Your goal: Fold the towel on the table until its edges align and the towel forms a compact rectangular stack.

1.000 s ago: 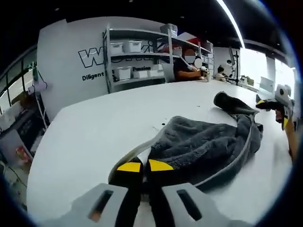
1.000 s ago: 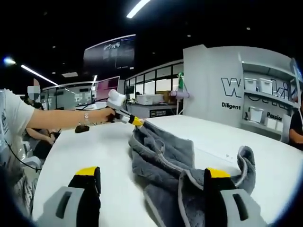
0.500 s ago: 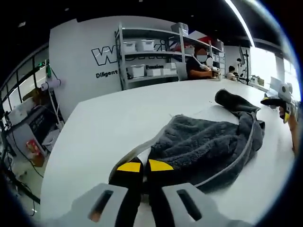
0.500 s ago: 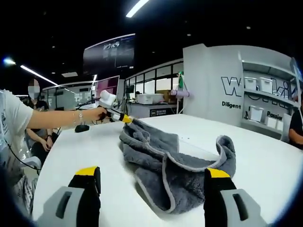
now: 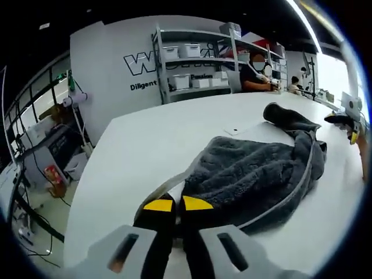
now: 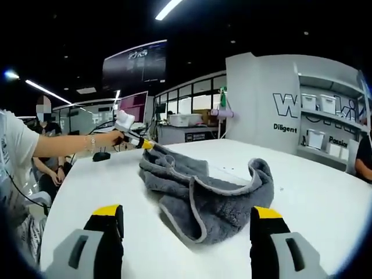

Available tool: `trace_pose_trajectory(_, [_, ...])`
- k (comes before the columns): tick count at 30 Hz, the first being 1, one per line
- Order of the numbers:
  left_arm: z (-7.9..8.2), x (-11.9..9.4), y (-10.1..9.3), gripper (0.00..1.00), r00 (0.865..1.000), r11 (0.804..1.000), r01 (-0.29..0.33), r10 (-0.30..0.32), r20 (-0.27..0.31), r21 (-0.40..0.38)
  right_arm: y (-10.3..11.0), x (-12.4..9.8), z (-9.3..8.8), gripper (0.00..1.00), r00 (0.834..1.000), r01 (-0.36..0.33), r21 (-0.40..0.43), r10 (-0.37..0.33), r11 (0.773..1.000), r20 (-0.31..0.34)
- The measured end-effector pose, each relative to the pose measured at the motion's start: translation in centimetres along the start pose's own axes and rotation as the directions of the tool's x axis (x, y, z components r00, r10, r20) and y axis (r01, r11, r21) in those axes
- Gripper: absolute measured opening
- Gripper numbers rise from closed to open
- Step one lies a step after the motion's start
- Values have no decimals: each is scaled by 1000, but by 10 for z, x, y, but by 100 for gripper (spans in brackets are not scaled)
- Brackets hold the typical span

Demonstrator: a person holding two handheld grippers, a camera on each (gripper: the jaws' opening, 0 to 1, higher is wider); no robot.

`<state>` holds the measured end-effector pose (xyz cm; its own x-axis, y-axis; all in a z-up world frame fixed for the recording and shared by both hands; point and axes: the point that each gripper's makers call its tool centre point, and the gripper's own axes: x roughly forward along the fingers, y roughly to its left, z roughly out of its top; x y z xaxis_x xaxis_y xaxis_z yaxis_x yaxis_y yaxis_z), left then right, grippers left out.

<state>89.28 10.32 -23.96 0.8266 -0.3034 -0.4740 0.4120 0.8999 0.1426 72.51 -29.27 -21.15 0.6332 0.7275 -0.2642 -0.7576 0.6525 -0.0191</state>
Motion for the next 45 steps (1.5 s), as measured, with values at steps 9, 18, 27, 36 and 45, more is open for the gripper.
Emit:
trace_pose_trajectory(9, [0,-1,-13,16,1000,996,10,-10,2,88,0,2,-2,94,1000,0,-1,0,1000,-11])
trace_pose_trajectory(18, [3,-16,-17,30,998,999,29,-31,53,35,-1,3,-2,94,1000,0,0,0,1000,-15])
trace_pose_trajectory(27, [11,-36,-57,59,974,992,129,-125,188,-8,-3,4,-5,94,999,11,-3,-11,1000,-30])
trace_pose_trajectory(36, [12,-51,-95,81,949,978,207,-203,242,6,1,13,-13,94,997,3,-15,-4,1000,-71])
trace_pose_trajectory(45, [21,-58,-129,98,919,975,210,-223,324,76,5,24,-23,94,992,-1,-41,-4,999,-125])
